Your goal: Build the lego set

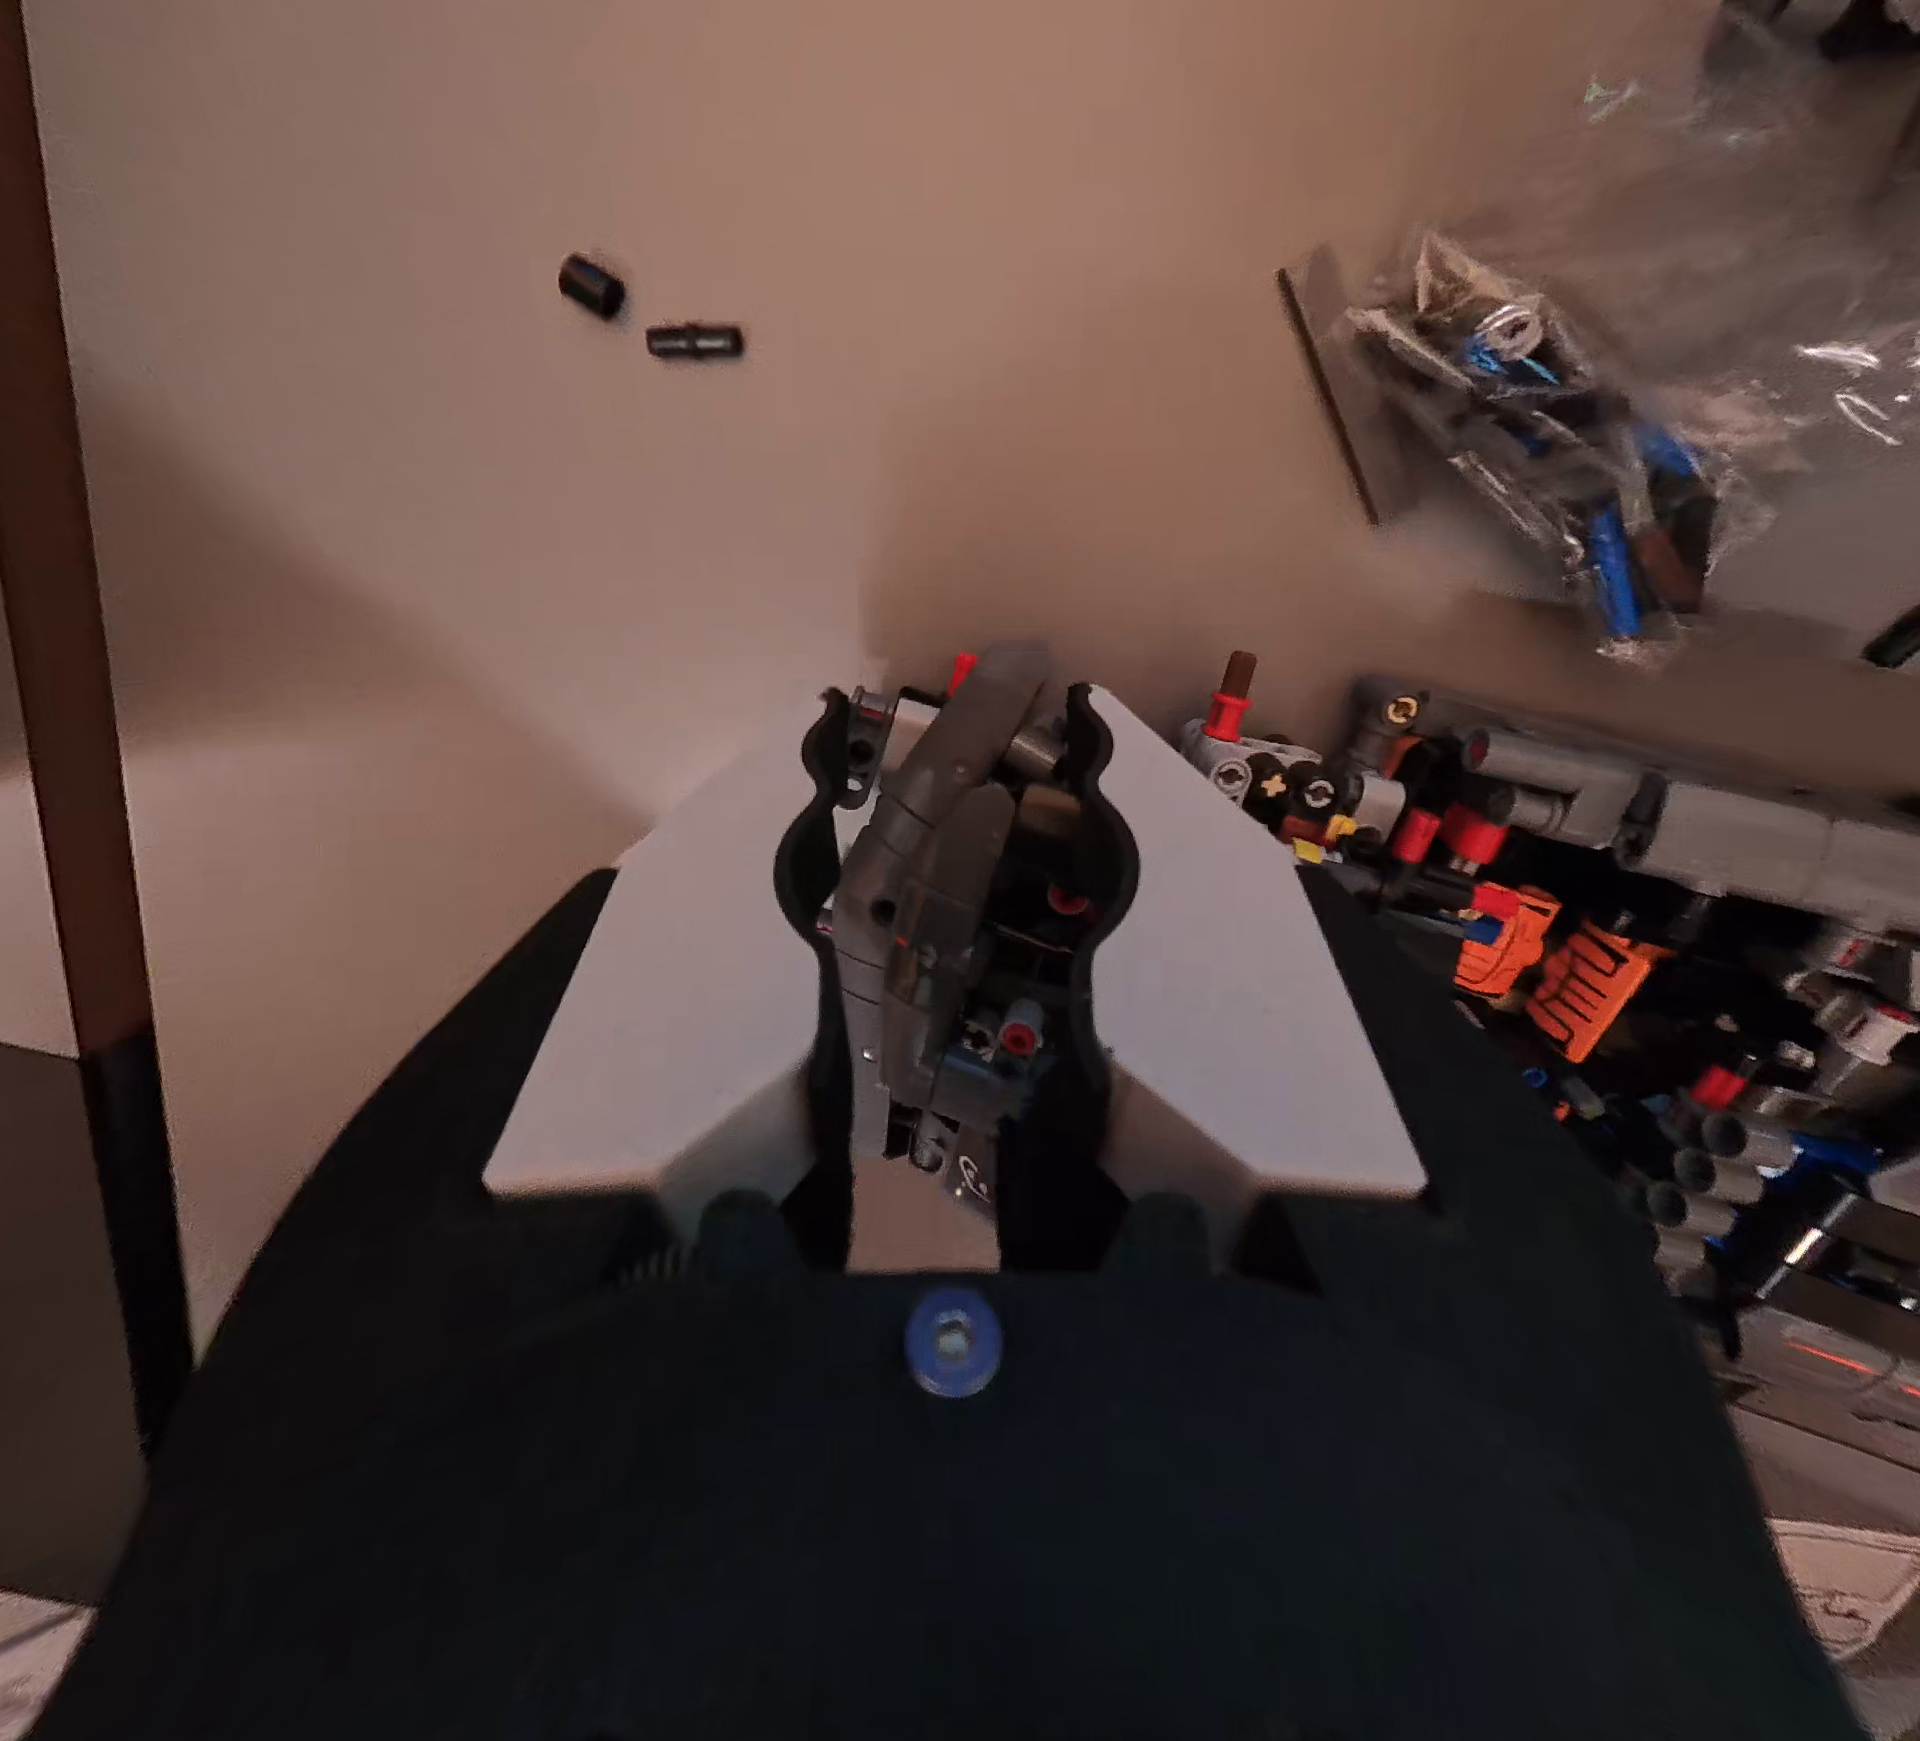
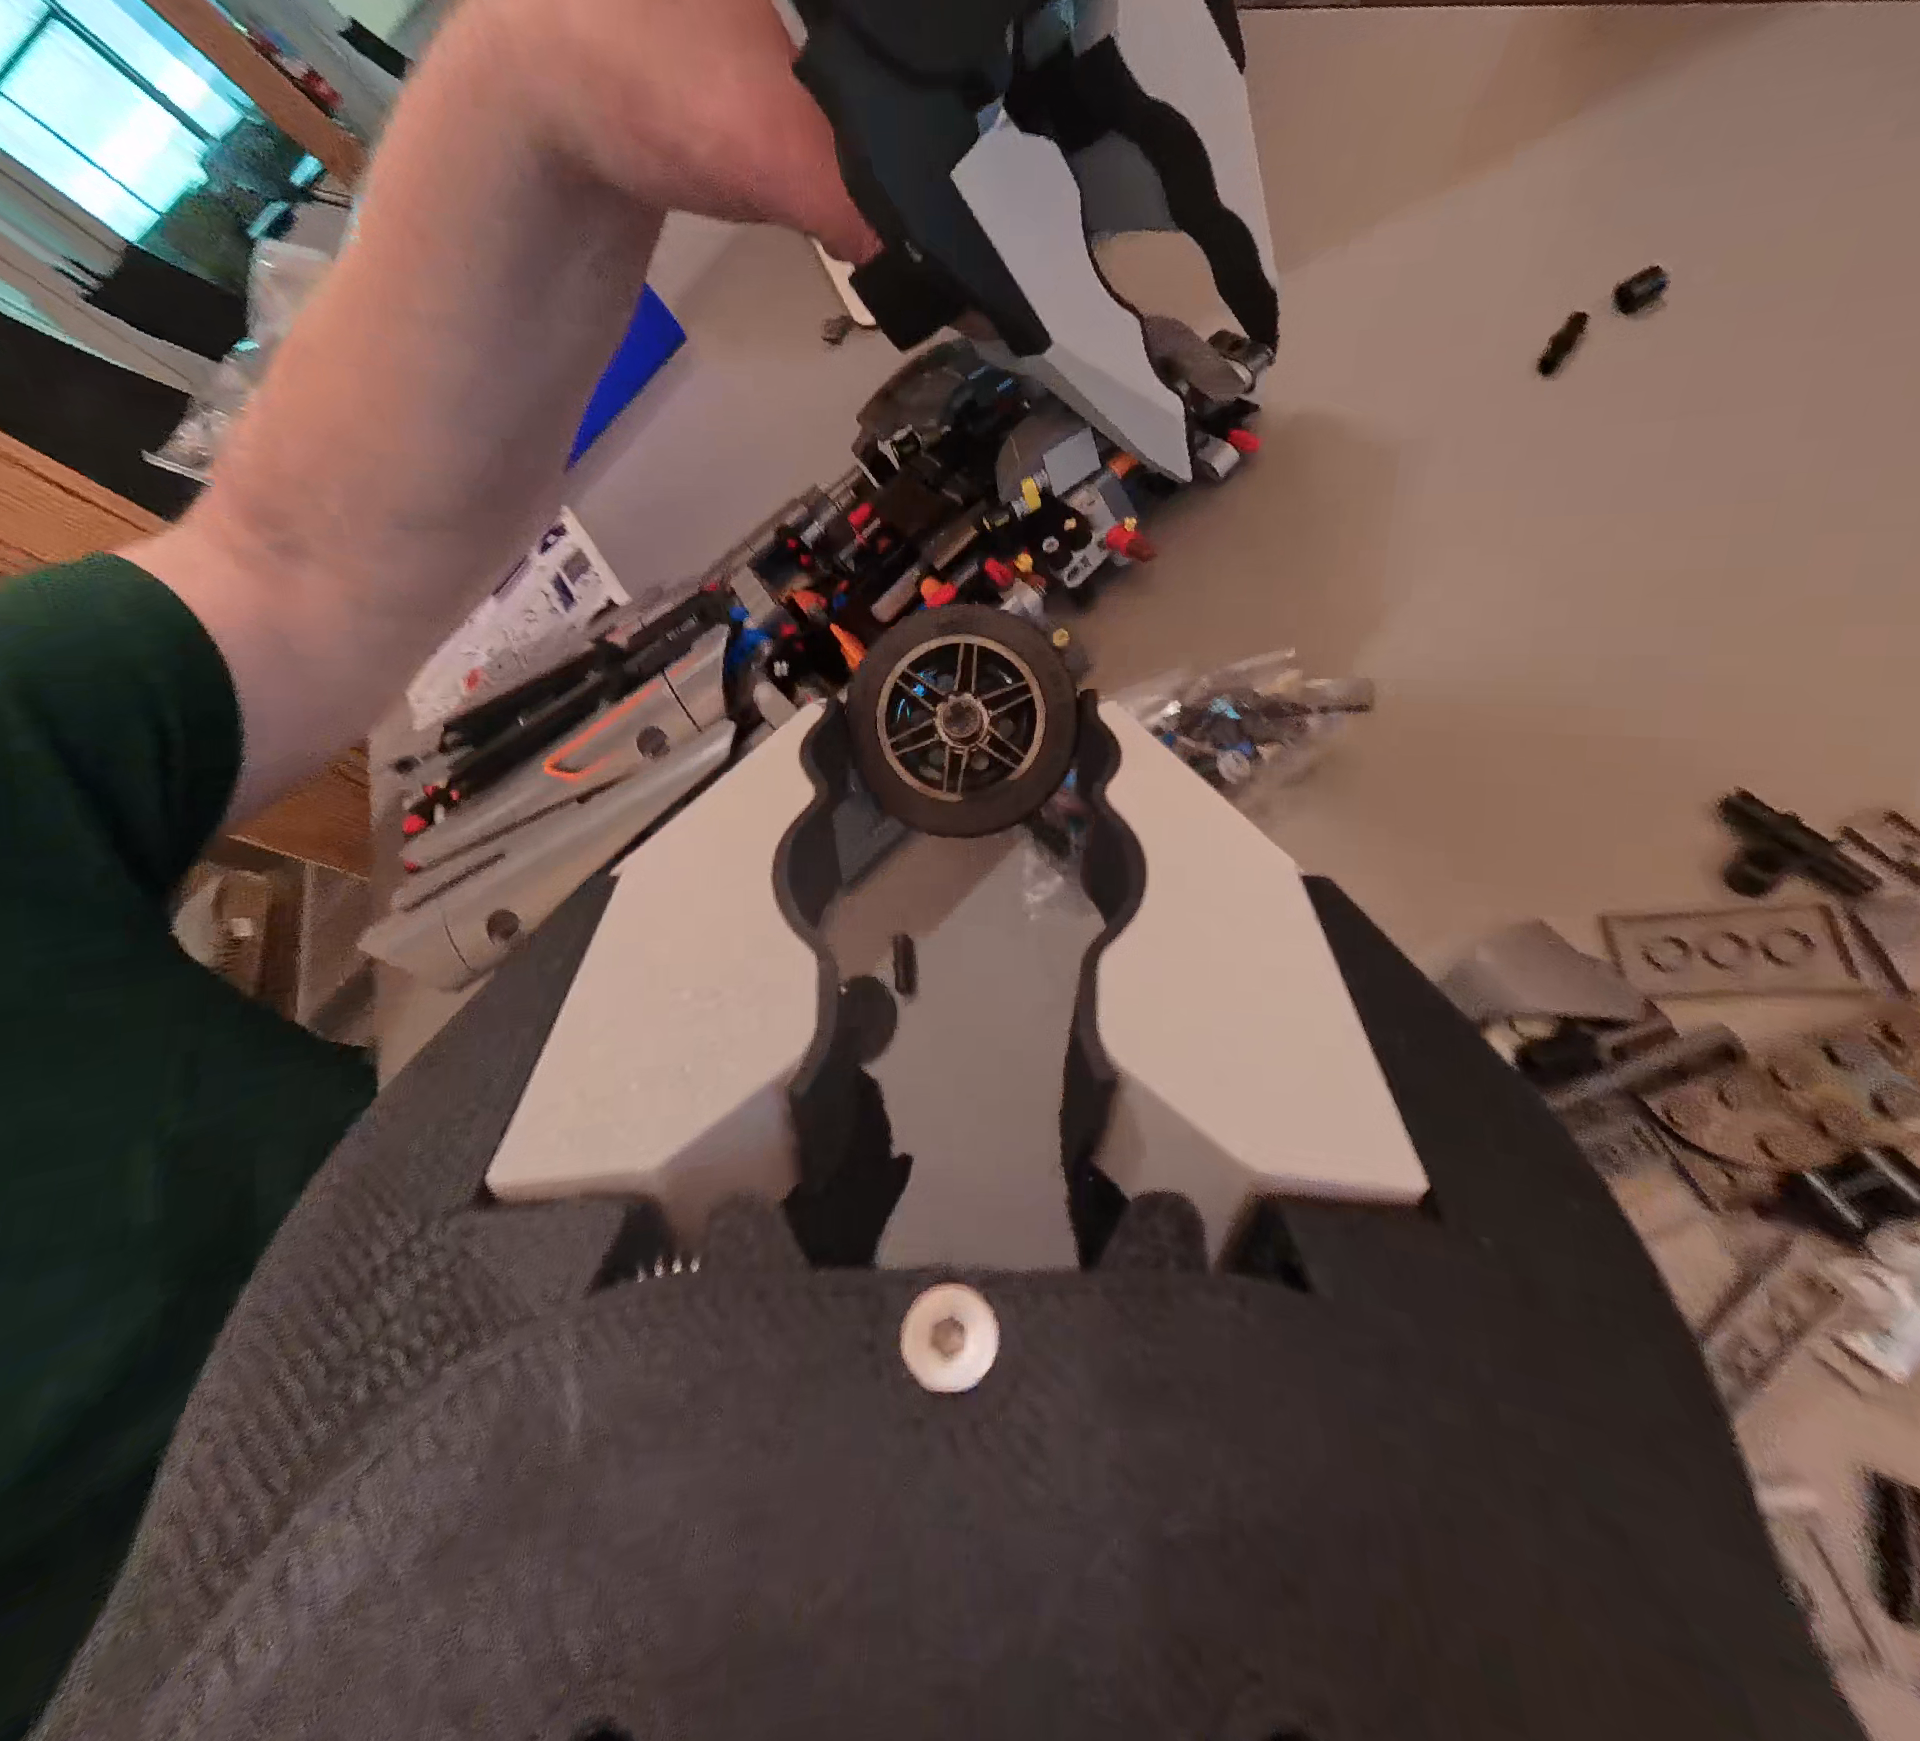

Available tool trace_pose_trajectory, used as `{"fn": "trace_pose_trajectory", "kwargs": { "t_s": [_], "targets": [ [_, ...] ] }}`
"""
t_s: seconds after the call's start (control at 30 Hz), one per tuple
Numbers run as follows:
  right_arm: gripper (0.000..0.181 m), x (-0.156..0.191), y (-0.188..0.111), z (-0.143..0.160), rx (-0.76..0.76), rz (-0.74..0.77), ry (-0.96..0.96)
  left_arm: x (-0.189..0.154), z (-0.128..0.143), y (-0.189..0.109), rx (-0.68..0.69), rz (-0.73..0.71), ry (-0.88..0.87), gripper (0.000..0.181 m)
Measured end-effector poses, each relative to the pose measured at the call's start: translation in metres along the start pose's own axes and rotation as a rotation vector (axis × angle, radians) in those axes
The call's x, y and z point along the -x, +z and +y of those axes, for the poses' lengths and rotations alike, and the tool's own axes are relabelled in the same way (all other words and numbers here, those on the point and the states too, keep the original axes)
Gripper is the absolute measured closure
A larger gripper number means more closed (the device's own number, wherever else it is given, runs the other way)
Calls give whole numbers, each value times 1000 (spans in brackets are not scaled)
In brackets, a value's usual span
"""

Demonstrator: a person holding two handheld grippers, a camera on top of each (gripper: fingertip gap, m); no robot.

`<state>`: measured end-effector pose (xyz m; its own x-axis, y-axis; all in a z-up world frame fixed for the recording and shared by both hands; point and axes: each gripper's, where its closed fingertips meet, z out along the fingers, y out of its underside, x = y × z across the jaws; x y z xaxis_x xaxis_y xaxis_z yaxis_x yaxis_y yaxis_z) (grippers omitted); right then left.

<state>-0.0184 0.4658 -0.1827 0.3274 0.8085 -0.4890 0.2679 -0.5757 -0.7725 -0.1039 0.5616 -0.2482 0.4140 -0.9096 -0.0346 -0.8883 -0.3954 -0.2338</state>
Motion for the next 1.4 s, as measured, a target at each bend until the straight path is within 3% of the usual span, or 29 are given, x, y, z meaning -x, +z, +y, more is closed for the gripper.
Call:
{"fn": "trace_pose_trajectory", "kwargs": {
  "t_s": [0.03, 0.27, 0.43, 0.53, 0.67, 0.87, 0.9, 1.13, 1.4],
  "targets": [
    [139, 2, 3, -3, -3, -17, 8, -1, 0, -2, -19, 4, -10, 141],
    [138, -14, 10, -45, -48, 13, 10, 6, -14, -40, -257, 10, -69, 127],
    [138, -41, 10, -74, -147, 3, 75, 0, -15, -40, -280, 33, -62, 131],
    [138, -44, 13, -67, -154, 24, 45, 2, -8, -25, -213, 20, -46, 135],
    [139, -51, 13, -53, -137, 19, 73, -9, -8, -17, -224, 131, -69, 136],
    [139, -50, 11, -52, -138, 15, 65, -8, -4, -7, -214, 151, -74, 146],
    [139, -50, 10, -53, -139, 14, 67, -8, -5, -8, -225, 156, -70, 156],
    [139, -57, 16, -43, -104, 7, 92, -9, -6, -10, -253, 175, -62, 157],
    [138, -39, 37, -22, 0, -145, 186, -15, -4, -19, -250, 170, -32, 164]
  ]
}}
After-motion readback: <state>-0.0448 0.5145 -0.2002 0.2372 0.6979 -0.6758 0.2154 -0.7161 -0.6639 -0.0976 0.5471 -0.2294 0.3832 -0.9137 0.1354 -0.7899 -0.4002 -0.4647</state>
